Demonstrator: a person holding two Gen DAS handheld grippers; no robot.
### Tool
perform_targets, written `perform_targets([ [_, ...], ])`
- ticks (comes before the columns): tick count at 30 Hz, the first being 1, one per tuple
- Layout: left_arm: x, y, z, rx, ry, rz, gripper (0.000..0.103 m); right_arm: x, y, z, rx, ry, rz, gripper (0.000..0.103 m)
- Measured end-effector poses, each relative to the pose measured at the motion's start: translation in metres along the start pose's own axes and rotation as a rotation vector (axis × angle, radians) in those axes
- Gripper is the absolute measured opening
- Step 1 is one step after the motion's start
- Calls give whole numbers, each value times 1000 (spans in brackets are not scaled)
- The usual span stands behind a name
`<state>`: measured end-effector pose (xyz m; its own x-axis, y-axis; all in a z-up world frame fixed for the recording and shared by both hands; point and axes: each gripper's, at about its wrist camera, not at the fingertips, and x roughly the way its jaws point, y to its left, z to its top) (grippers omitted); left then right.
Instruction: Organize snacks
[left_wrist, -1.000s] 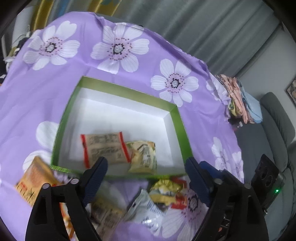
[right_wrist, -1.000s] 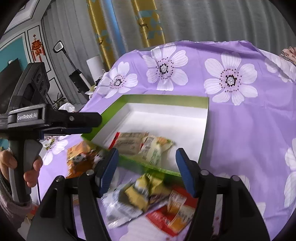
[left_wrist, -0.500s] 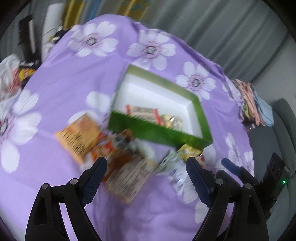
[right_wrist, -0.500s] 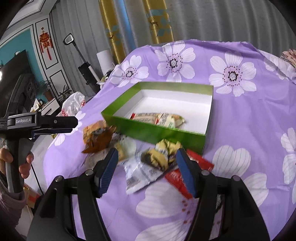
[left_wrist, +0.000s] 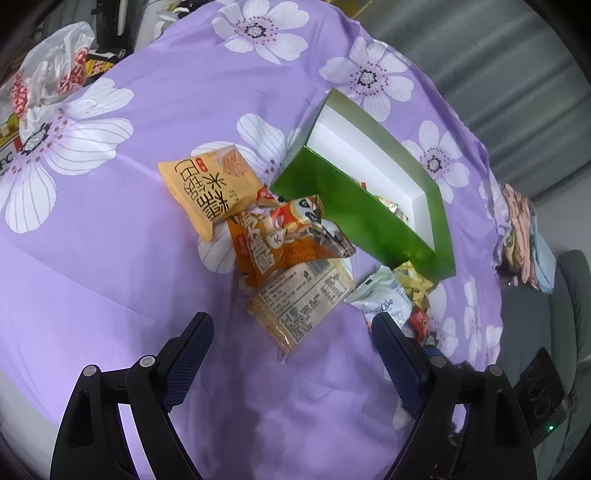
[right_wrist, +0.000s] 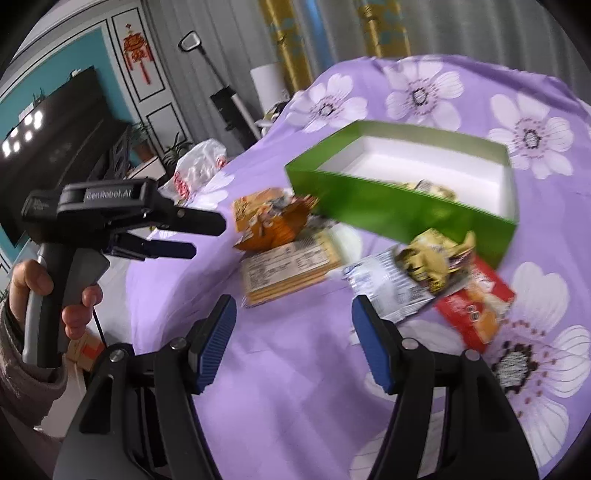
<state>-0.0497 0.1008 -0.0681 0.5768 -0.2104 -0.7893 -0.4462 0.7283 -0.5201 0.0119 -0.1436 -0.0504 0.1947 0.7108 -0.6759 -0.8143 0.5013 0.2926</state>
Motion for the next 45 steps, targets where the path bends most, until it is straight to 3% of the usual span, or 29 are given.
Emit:
perform_targets([
  [5,8,1,-5,-4,20,-18,87,18,2,-2,12,38,27,64],
  [12,22,4,-10,-52,45,-38,87,51,6,-1,-16,100,53,52],
  [20,38,3,-14,-61,88,-52,87,79,-9,19,-78,100,-47,48],
  [24,40,6,-12,-79,86,-54,87,77,-21,33,-80,47,-39,52],
  [30,40,13,-11,-128,79,-70,87,86,-31,57,-66,40,24,64],
  [37,34,24,-15,-189,56,-77,87,106,-31,75,-110,139,43,68],
  [41,27,27,-20,-224,30,-102,87,118,-19,72,-213,224,24,67],
  [45,32,28,-22,-211,50,-77,86,125,-14,70,-273,287,12,61],
])
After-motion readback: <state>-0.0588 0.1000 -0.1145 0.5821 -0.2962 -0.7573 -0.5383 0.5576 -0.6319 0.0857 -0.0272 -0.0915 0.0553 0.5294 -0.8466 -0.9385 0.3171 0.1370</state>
